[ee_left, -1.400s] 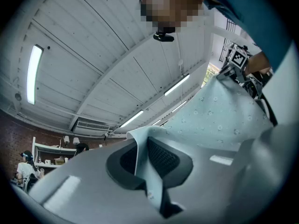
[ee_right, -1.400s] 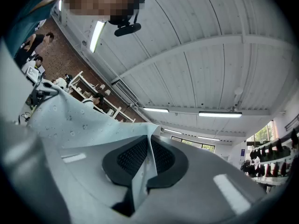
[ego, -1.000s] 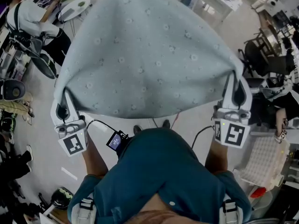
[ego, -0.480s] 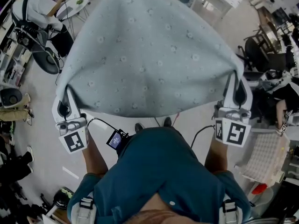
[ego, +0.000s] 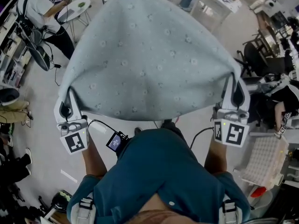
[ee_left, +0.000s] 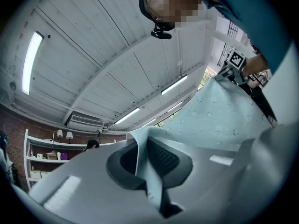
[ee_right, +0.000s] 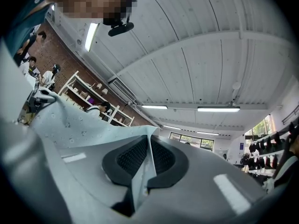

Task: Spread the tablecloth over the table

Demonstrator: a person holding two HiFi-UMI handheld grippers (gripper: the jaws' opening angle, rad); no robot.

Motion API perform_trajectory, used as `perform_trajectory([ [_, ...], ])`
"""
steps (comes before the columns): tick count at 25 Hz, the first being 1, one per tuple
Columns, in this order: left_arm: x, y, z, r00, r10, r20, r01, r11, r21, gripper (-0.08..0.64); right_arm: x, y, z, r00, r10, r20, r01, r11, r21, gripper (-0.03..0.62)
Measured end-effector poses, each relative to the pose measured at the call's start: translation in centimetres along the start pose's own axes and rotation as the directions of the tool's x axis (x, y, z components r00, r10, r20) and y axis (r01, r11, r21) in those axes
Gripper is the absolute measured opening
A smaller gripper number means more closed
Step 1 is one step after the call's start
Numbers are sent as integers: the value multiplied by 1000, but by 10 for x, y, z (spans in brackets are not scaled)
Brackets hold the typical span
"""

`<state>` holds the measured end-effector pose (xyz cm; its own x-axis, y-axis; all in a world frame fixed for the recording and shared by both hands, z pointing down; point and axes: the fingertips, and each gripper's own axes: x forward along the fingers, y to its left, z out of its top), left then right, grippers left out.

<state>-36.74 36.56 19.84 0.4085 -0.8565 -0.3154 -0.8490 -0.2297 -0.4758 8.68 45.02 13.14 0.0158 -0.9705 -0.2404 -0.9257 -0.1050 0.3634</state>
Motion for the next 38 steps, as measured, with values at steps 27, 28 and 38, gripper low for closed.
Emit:
perform_trajectory([
  [27, 58, -91, 7, 933, 257, -251, -225, 963, 150, 5, 155, -44, -86, 913, 355, 199, -377, 922, 89, 15],
  [28, 59, -94, 8, 929, 266, -258, -230, 960, 161, 5, 158, -43, -88, 907, 367, 208, -391, 917, 86, 15],
  [38, 83, -127, 13, 900, 293, -322, -230, 948, 219, 5, 178, -52, -122, 865, 448, 226, -478, 873, 98, 14],
])
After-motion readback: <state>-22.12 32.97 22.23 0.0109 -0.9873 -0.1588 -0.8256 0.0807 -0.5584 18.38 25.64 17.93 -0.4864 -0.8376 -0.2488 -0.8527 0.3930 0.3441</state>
